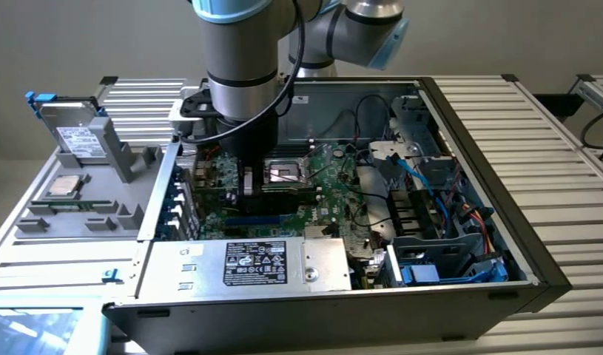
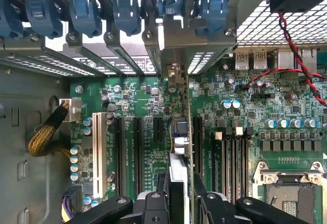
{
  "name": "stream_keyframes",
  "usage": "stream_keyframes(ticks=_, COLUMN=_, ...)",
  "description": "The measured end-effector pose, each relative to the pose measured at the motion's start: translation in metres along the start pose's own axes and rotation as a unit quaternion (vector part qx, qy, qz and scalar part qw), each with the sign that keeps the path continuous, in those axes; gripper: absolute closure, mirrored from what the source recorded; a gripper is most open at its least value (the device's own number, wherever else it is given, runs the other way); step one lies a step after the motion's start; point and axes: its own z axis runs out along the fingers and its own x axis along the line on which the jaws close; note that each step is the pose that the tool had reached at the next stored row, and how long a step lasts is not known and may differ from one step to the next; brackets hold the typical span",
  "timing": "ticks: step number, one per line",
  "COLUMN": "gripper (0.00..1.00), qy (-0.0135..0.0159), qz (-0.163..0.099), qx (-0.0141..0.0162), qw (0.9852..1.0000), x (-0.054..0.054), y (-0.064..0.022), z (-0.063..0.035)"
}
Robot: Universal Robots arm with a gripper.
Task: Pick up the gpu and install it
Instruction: 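Insert the gpu into the slot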
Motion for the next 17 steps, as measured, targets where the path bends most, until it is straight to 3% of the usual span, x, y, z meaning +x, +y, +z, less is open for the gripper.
stream_keyframes(ticks=11, gripper=0.71, qy=0.0031, qz=0.006, qx=0.0000, qw=1.0000, x=-0.0001, y=0.0003, z=0.0013)
stream_keyframes(ticks=14, gripper=0.71, qy=0.0064, qz=0.007, qx=0.0000, qw=1.0000, x=-0.0001, y=0.0003, z=0.0014)
stream_keyframes(ticks=17, gripper=0.71, qy=0.0144, qz=0.009, qx=0.0002, qw=0.9999, x=-0.0004, y=0.0003, z=0.0015)
